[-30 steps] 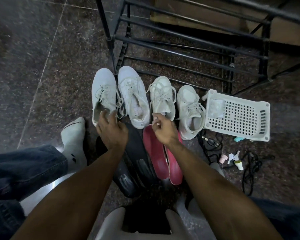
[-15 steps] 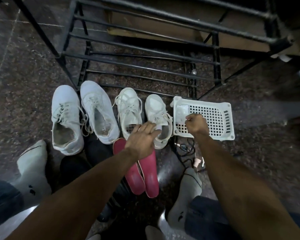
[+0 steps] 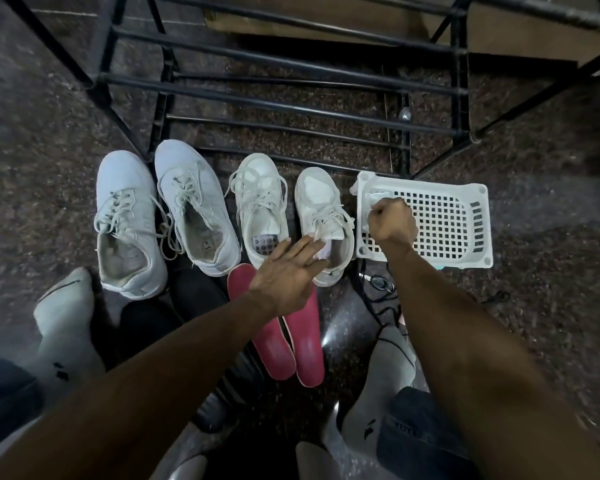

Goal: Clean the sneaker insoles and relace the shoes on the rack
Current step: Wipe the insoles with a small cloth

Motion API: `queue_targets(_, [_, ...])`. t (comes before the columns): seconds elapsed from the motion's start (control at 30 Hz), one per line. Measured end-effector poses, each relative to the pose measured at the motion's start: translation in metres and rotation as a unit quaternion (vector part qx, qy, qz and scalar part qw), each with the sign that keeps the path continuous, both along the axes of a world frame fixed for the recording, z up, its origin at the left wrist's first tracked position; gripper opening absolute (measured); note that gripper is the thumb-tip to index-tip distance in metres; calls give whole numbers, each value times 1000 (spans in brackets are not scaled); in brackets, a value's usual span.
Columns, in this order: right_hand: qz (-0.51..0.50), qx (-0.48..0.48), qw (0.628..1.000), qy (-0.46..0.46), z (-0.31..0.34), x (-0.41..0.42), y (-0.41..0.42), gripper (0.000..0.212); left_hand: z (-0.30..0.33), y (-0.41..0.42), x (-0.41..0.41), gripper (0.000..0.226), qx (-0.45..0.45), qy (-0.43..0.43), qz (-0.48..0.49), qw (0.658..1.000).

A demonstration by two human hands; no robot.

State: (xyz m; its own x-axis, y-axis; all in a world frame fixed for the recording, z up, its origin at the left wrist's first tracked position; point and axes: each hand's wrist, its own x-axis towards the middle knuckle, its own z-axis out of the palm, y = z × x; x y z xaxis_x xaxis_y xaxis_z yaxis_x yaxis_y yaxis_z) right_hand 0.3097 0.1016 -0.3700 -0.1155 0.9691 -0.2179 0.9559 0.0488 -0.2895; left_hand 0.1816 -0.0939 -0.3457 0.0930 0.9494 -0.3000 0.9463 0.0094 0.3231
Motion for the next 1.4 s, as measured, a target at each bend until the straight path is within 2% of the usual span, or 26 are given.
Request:
queue_targets(0.07, [-46,-3,991,123,5,4,-2,18,-1,-5,-1,54,50,-46,24,997])
queue_targets(0.1, [-95,-17,972,213,11,4,-4,18,-2,-9,0,53,88,-76,49,992])
queue_targets(0.17, [-226,-56,883,408,30,4,-17,25,0,-17,2,49,147,-137,139,970])
queue_targets(0.2, [-272,-82,836,469,41,3,-29,23,1,-21,5,47,152,-174,204,951])
queue_targets(0.23, [-293,-114,805,504,52,2,-44,20,4,-24,8,44,143,-223,281,923])
queue_targets(0.27, [-289,-153,788,522,60,0,-60,18,7,-25,12,40,121,-288,362,878])
queue_targets(0.33, [-229,-232,785,526,72,-7,-96,17,20,-28,16,28,80,-437,501,743])
queue_targets(0.4, [-169,-297,788,513,74,-16,-130,15,35,-35,16,20,0,-539,572,618])
queue_targets(0.43, [-149,-324,787,503,73,-21,-146,11,41,-41,16,22,-52,-569,579,583])
queue_targets(0.47, [-133,-343,787,495,74,-25,-162,7,49,-51,15,27,-89,-587,574,564])
queue_targets(0.5, [-123,-356,787,488,75,-28,-175,6,55,-62,14,29,-101,-597,574,552])
queue_targets(0.57, [-120,-364,792,475,78,-30,-197,13,64,-81,7,21,-67,-613,587,525])
queue_targets(0.63, [-110,-361,805,459,84,-29,-213,15,73,-97,0,12,-20,-615,592,520])
queue_targets(0.73, [-89,-349,827,431,90,-26,-227,11,83,-116,-6,8,7,-588,575,569])
queue_targets(1.0, [-81,-362,817,442,100,-24,-241,10,84,-144,-7,11,41,-595,586,548])
queue_targets(1.1, [-54,-383,813,435,101,-25,-248,13,86,-148,-4,14,33,-604,569,557])
queue_targets(1.2, [-27,-390,820,418,99,-26,-255,10,86,-151,-1,13,16,-608,564,559])
queue_targets(1.3, [-47,-359,832,421,100,-27,-258,13,85,-152,0,8,38,-576,603,550])
queue_targets(1.4, [-43,-348,835,424,100,-26,-260,13,84,-157,0,19,23,-573,580,578])
